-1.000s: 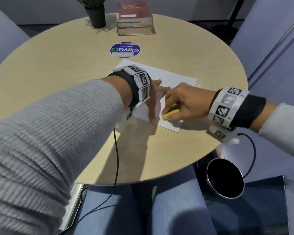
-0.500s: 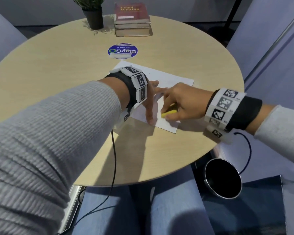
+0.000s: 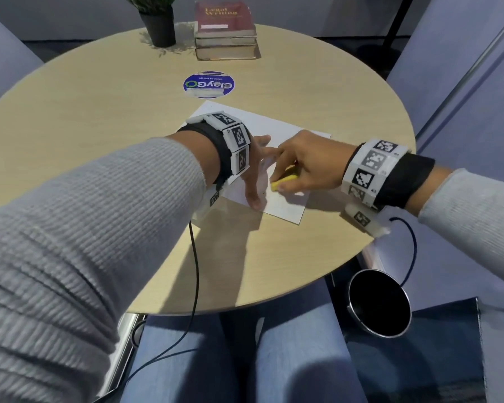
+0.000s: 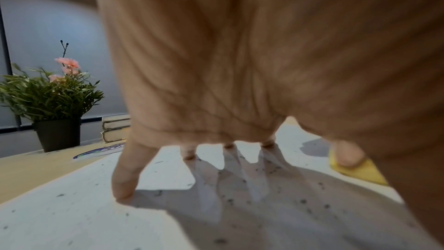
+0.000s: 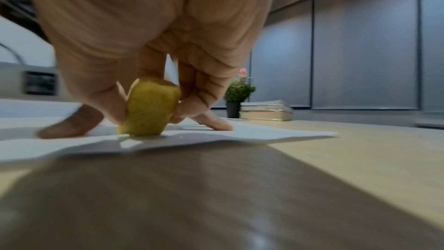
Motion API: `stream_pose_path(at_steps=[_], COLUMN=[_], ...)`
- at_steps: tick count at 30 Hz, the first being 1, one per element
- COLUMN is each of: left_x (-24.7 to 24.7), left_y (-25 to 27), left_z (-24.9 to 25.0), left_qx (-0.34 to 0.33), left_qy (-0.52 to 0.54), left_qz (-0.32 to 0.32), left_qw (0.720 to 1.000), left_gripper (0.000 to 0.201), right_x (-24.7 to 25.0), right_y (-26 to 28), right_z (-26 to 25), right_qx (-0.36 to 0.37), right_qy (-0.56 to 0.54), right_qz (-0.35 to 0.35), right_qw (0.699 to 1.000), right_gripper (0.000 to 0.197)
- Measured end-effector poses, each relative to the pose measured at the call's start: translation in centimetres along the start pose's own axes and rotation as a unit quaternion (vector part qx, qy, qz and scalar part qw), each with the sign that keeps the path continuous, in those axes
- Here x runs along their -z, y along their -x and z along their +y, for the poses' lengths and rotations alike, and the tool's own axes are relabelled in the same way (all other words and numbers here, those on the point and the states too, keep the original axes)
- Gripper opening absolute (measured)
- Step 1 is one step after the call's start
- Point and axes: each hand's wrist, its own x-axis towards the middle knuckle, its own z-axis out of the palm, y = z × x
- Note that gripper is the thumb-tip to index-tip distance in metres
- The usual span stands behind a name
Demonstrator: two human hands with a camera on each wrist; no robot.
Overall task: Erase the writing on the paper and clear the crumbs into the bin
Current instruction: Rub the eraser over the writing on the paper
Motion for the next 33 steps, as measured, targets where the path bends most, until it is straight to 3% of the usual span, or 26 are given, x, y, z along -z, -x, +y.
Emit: stream_pose_path(at_steps=[2,6,10,15,20,24,26,30,33], left_x=[-0.1,-0.2,-0.3,-0.4,-0.6,-0.6,-0.5,-0.9,-1.3], left_y=[-0.2,-0.1,-1.0,-0.9,-1.8,-1.0,-1.0,-1.9,-1.9], left_z=[-0.2,-0.2,-0.6,-0.7,-0.5,-0.7,-1.0,-0.5,-0.3], left_qx=[-0.002,-0.015,-0.001,-0.021,0.003,-0.024,-0.034,0.002,0.009], left_qy=[-0.008,0.027,0.032,0.065,0.027,0.082,0.097,0.045,0.08], left_qz=[-0.004,0.009,0.004,0.033,0.01,0.034,0.041,0.019,0.035], left_qw=[1.0,0.999,0.999,0.997,1.0,0.996,0.994,0.999,0.996], left_gripper=[0.124,0.122,0.129,0.124,0.132,0.142,0.139,0.128,0.124], right_x=[-0.1,-1.0,0.5,-1.1,0.4,-1.0,-0.8,0.4,-0.6], right_y=[-0.1,1.0,0.6,1.5,0.9,1.8,1.9,1.2,1.8], right_z=[0.1,-1.1,1.1,-1.4,1.1,-1.3,-1.1,1.1,-0.5], right_qx=[-0.008,0.058,-0.033,0.057,-0.033,0.042,0.03,-0.044,0.006], right_qy=[0.009,-0.004,-0.001,-0.018,-0.027,-0.027,-0.04,-0.023,-0.015], right_qz=[0.008,-0.034,0.02,-0.038,0.02,-0.03,-0.038,0.015,-0.005], right_qw=[1.0,0.998,0.999,0.997,0.999,0.998,0.998,0.999,1.0], right_gripper=[0.018,0.018,0.017,0.015,0.016,0.014,0.015,0.016,0.015])
